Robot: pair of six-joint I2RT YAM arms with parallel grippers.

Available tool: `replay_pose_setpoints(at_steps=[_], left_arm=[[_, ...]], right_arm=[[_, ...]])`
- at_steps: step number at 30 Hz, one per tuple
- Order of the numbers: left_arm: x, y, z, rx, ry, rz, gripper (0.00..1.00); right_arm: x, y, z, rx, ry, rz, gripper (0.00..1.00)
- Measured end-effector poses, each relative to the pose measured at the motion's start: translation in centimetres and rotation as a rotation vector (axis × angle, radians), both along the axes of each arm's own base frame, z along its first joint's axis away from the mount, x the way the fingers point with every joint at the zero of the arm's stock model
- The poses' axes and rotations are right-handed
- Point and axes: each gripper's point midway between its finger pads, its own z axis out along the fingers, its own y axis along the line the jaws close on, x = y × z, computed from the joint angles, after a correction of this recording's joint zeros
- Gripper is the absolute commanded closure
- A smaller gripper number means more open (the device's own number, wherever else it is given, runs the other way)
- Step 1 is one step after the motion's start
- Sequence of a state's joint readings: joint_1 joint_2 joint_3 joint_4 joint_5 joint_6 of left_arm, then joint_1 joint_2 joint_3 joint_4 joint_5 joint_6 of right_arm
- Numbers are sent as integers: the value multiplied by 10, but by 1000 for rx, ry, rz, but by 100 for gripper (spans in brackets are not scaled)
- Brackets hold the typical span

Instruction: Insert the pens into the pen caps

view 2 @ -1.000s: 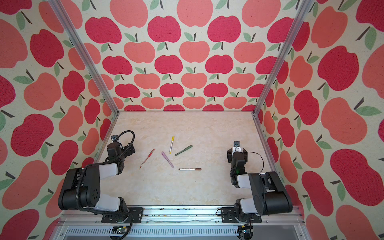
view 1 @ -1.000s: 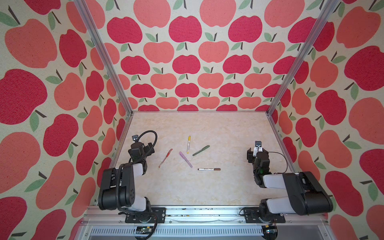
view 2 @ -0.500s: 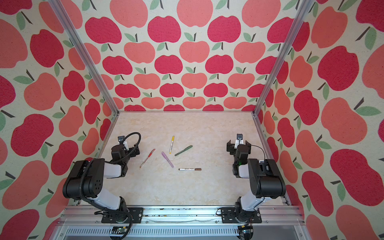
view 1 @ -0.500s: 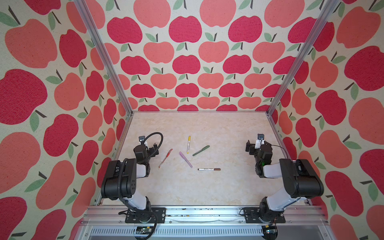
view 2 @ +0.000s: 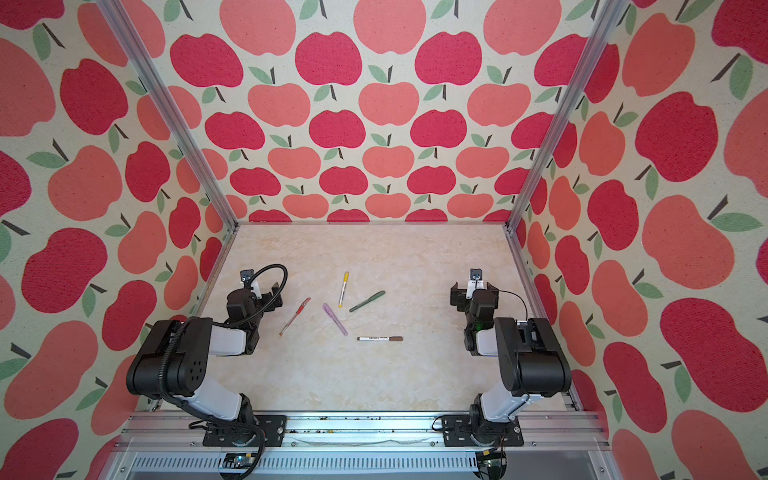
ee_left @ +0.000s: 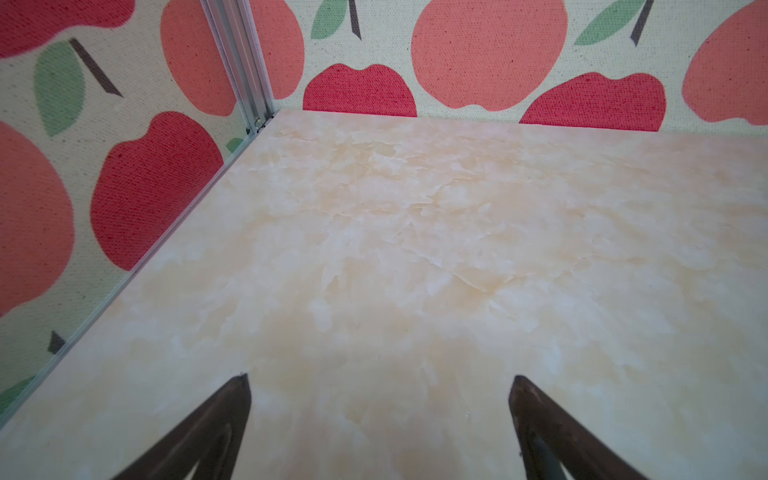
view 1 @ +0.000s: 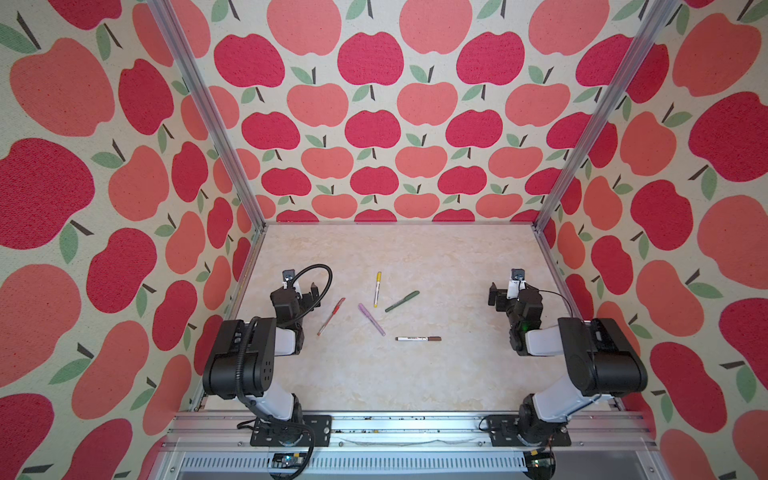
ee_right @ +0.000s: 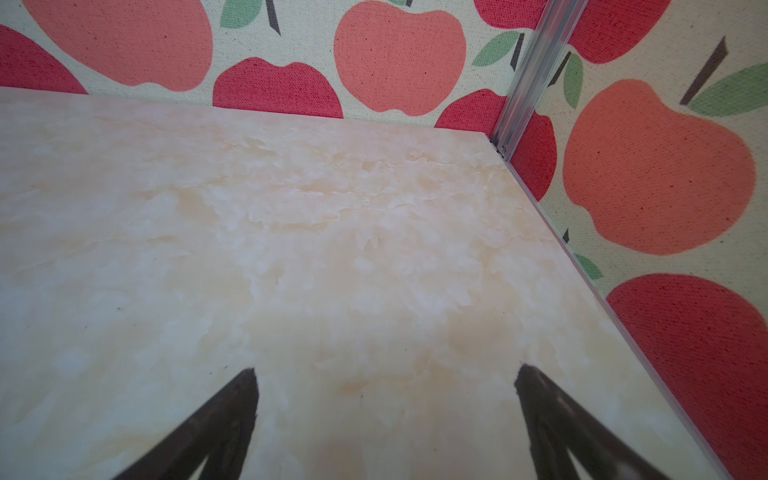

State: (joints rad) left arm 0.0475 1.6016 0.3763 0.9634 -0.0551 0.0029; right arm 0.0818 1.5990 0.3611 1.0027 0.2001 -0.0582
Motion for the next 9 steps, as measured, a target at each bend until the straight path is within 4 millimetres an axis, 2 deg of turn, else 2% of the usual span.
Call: replay_pose_setpoints(at_steps=[9], left_arm=[[0,2,2,16,-5,6,1]], right_arm=[[-1,3,-4,12,15,28,1]])
